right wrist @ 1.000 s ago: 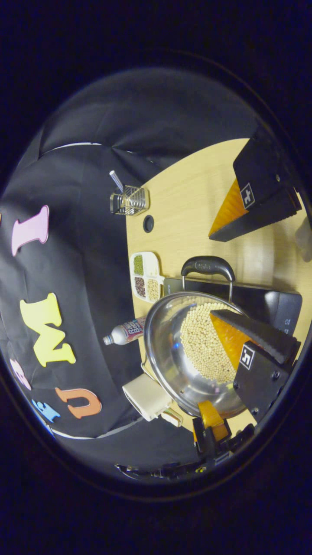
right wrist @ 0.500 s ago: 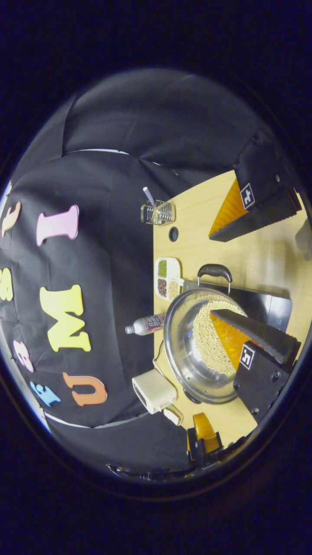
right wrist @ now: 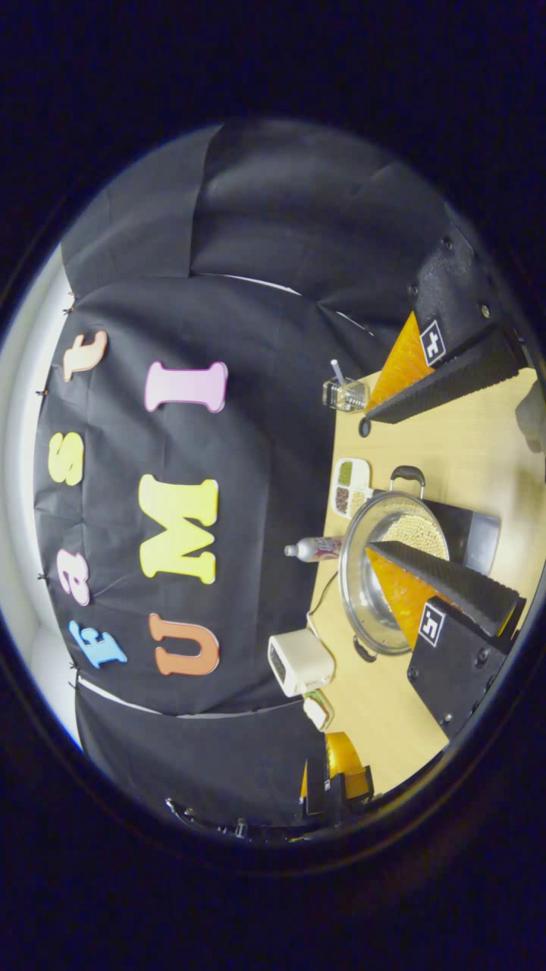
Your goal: First push the handle of the pot to place it horizontally, then grasp the pot with both hands and set it on the induction cooktop.
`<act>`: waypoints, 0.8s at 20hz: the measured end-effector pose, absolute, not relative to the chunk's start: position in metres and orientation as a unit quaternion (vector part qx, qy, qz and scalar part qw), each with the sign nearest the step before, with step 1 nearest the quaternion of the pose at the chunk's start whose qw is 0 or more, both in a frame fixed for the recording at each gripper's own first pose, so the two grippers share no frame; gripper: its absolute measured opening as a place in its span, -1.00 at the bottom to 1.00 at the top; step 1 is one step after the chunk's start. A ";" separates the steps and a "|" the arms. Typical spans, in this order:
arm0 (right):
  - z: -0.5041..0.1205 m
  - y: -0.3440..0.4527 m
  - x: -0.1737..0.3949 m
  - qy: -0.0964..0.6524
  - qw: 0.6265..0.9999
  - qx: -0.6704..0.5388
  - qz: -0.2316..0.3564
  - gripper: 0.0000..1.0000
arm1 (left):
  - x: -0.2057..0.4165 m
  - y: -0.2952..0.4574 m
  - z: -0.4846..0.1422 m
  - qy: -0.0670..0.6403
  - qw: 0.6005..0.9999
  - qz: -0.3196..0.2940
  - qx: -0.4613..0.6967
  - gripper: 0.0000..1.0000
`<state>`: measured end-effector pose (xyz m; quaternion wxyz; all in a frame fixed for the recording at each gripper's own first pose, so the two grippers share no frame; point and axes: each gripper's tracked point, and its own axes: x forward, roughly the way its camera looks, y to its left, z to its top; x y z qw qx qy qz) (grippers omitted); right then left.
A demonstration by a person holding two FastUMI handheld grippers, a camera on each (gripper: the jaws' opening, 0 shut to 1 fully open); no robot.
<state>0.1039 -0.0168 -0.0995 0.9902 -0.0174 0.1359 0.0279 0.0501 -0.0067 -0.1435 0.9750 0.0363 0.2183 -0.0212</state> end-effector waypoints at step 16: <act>0.093 0.020 -0.030 -0.053 0.998 0.005 0.020 1.00 | -0.028 0.023 0.025 0.060 0.997 -0.045 0.005 0.93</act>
